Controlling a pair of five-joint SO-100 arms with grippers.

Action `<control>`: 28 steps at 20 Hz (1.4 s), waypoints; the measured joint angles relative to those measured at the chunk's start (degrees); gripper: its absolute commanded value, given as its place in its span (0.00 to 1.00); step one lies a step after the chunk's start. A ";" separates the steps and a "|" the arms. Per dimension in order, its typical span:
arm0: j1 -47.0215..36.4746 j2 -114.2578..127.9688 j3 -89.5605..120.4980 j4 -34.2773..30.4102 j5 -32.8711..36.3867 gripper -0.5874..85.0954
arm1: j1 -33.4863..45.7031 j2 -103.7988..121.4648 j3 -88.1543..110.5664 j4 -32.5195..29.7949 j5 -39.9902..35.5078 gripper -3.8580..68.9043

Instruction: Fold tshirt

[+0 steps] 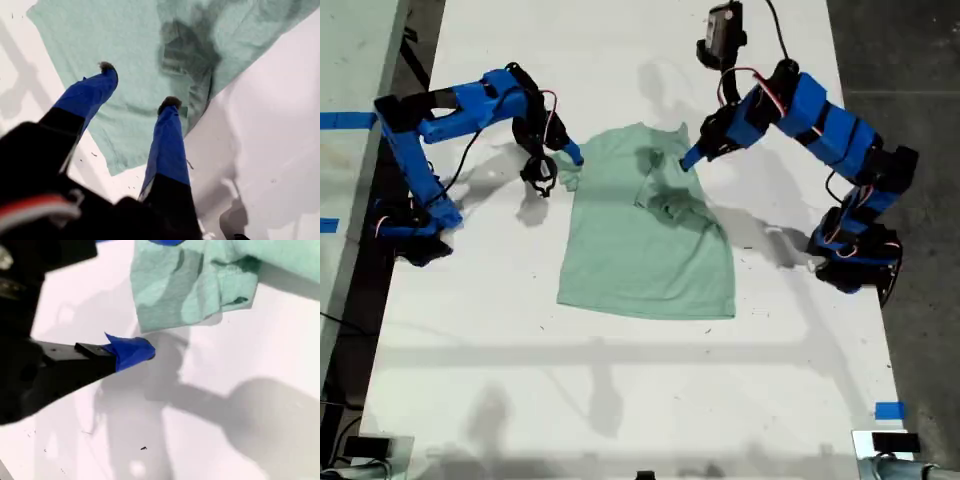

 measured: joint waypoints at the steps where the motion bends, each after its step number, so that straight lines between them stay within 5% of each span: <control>1: -0.79 -2.90 -1.14 -0.44 0.09 0.36 | -0.26 0.97 0.70 0.09 0.26 0.34; 5: -1.32 -11.34 -9.84 -0.26 1.58 0.01 | -0.44 2.81 3.87 0.18 0.97 0.34; 19: -1.76 21.80 5.89 1.93 -1.85 0.01 | -0.44 10.46 17.67 -2.81 1.23 0.33; 28: 12.66 -9.32 -35.60 4.48 -3.52 0.01 | -0.44 11.78 19.69 -3.43 2.20 0.33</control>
